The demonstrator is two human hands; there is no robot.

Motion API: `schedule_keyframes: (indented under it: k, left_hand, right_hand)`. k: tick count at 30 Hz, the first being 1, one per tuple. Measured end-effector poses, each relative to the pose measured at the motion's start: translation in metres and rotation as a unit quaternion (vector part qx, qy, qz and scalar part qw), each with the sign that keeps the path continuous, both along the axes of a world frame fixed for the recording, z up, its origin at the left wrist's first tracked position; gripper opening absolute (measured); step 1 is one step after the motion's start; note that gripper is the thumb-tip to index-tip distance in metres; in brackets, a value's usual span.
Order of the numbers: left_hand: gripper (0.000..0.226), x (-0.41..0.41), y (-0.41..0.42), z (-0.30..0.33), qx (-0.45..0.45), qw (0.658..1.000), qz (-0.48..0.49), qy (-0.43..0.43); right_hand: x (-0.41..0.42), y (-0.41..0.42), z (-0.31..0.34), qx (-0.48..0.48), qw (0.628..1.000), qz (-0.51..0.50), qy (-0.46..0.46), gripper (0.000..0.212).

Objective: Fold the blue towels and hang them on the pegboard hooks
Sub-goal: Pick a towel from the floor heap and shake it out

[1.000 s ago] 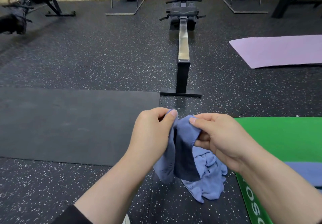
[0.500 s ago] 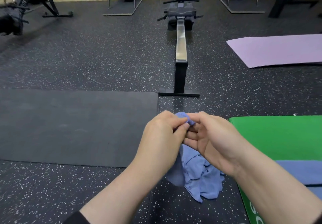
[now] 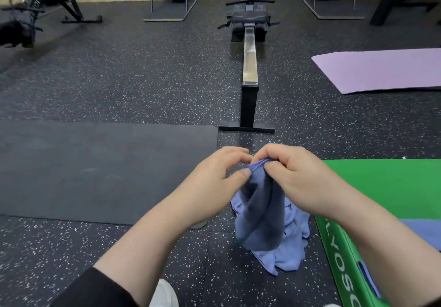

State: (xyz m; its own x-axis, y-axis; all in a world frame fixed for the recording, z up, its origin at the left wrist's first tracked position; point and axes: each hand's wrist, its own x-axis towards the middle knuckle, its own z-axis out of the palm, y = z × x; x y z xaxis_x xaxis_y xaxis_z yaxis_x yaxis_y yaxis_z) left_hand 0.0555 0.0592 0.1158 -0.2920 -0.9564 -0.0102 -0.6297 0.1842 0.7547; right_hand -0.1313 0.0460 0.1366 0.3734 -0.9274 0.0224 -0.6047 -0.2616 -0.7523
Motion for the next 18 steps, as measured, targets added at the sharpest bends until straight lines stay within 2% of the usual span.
schedule_keyframes:
  k: [3,8,14,18]
  left_hand:
    - [0.004,-0.001,0.005,0.001,0.038,0.998,0.0,0.04]
    - [0.011,0.003,0.006,0.001,0.031,0.998,0.022,0.053]
    - [0.006,0.019,0.013,-0.007,0.032,0.994,0.084,-0.067]
    - [0.018,0.041,0.019,-0.013,0.043,0.976,0.144,-0.16]
  right_hand:
    - [-0.004,0.002,0.006,-0.023,1.0,0.0,-0.007,0.034]
    - [-0.015,0.008,0.014,-0.048,0.998,-0.05,-0.001,0.033]
    - [-0.028,0.012,0.014,-0.048,0.993,-0.107,-0.013,0.032]
    - [-0.037,0.011,0.006,-0.065,0.989,-0.131,0.0,0.033]
